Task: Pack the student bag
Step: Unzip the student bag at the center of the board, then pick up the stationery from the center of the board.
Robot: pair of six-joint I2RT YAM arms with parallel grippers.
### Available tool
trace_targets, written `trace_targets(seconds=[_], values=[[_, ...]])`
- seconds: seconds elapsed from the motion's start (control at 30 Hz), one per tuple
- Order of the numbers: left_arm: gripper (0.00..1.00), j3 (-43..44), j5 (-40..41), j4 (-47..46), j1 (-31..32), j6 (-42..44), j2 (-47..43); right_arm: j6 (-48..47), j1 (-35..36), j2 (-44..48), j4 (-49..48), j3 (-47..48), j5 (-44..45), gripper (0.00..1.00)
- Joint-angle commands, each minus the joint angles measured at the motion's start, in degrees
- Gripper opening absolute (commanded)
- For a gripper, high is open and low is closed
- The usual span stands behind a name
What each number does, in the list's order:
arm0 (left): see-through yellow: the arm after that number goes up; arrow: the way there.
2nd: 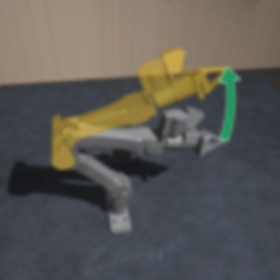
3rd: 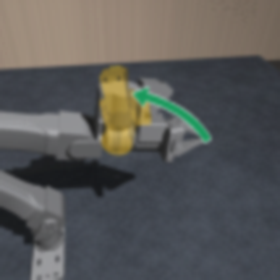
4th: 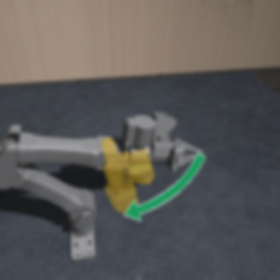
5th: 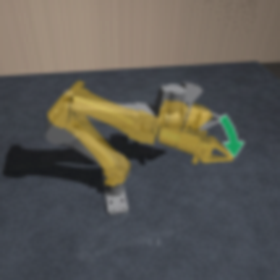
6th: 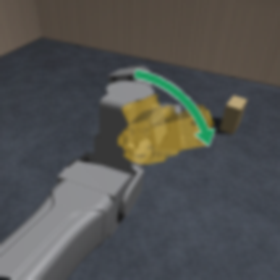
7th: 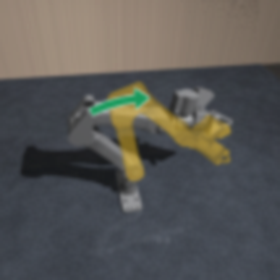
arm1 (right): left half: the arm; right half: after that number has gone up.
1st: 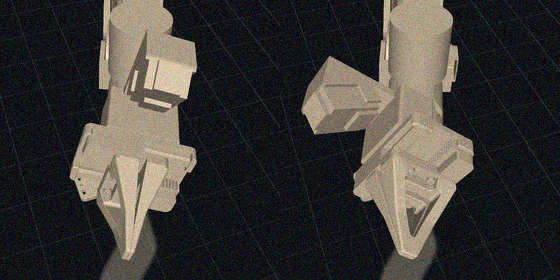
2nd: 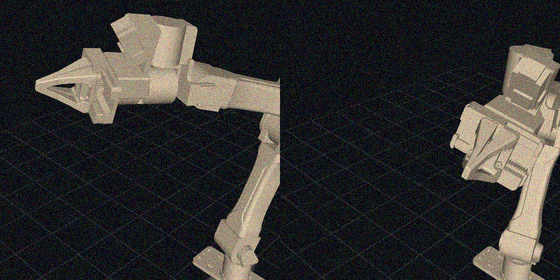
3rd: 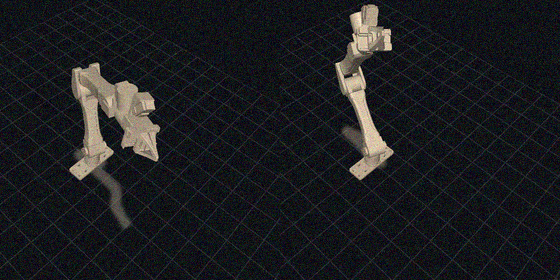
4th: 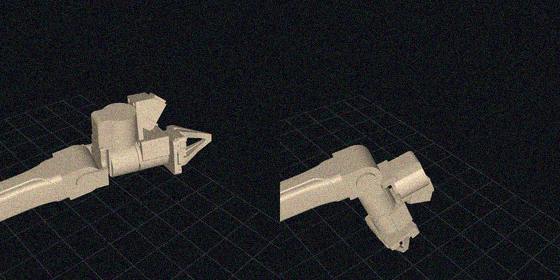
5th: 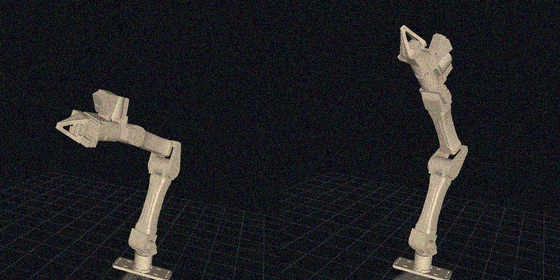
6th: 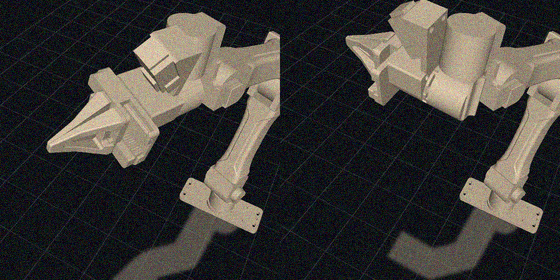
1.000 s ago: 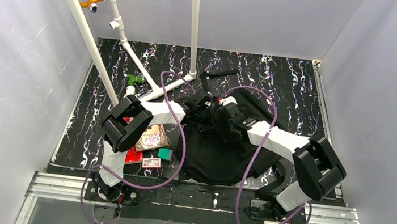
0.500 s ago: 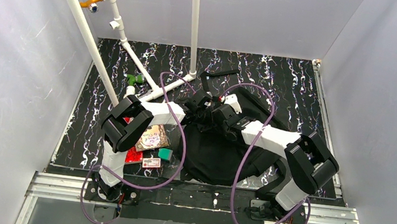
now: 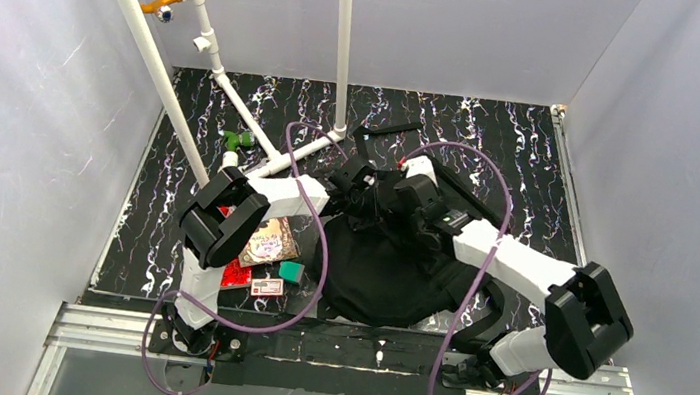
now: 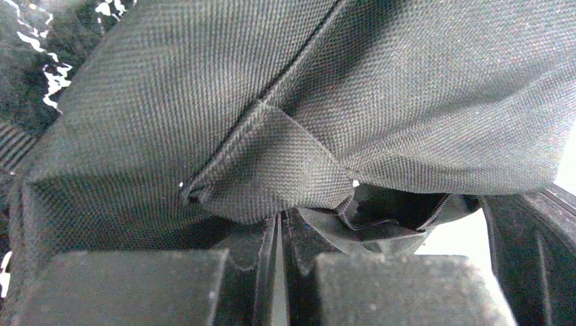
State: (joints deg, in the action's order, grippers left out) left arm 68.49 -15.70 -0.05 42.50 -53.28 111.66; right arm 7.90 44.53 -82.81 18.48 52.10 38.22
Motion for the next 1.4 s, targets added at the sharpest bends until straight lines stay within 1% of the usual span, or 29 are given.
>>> trace_targets(seconds=[0.0,0.07,0.2,0.3,0.37,0.4,0.47,0.57,0.63,0.73,0.8,0.87,1.0,1.17,1.27,1.37], values=[[0.03,4.9,-1.7,12.4,-1.5,6.1,0.2,1.9,-4.4,6.1,-3.0,-0.8,-9.7,0.01],[0.17,7.2,-1.3,14.3,-1.7,8.4,-1.3,2.6,-6.5,6.4,-3.1,-0.9,-11.4,0.01],[0.51,7.7,-1.7,17.2,-1.8,13.0,-7.9,2.0,-9.1,5.0,-2.7,-0.8,-11.3,0.01],[0.71,4.9,-2.0,20.1,-1.8,16.4,-16.1,1.7,-10.3,4.5,-3.4,-1.0,-12.4,0.01],[0.94,1.6,-0.9,22.8,-1.8,19.1,-22.6,1.8,-11.0,4.3,-3.5,-0.6,-14.2,0.01],[0.98,-0.4,0.5,24.2,-1.9,20.0,-26.1,1.8,-11.1,4.2,-3.2,-0.2,-15.1,0.01],[0.98,-4.9,4.3,27.9,-2.1,21.2,-32.5,1.9,-11.3,4.1,-2.4,1.0,-17.4,0.01],[0.98,-10.4,10.4,33.4,-2.6,21.7,-39.5,1.5,-11.5,4.0,-0.6,2.4,-21.3,0.01],[0.98,-14.8,13.2,34.6,-2.7,21.0,-43.5,0.6,-11.6,3.9,0.1,2.7,-22.6,0.01],[0.95,-20.0,14.8,34.2,-2.7,19.2,-45.6,-0.4,-11.9,3.9,0.2,2.7,-22.3,0.01],[0.94,-22.1,14.9,33.3,-2.5,18.7,-45.5,-0.8,-12.0,4.0,0.2,2.8,-22.2,0.01],[0.94,-23.1,17.9,32.8,-1.8,19.2,-44.2,-1.0,-12.0,4.2,0.1,2.9,-22.4,0.01],[0.95,-23.5,22.1,33.3,-1.2,20.8,-39.7,-1.3,-12.1,4.4,0.4,2.9,-22.5,0.01],[0.94,-22.7,24.3,32.9,-0.1,21.0,-35.2,-1.0,-12.1,5.1,0.2,2.1,-22.7,0.01],[0.88,-21.8,25.6,32.7,0.6,20.3,-32.2,-1.0,-12.1,5.3,0.2,1.9,-23.0,0.01],[0.78,-21.2,26.3,32.7,1.6,18.9,-29.8,-1.1,-12.1,5.6,0.1,1.9,-23.4,0.01]])
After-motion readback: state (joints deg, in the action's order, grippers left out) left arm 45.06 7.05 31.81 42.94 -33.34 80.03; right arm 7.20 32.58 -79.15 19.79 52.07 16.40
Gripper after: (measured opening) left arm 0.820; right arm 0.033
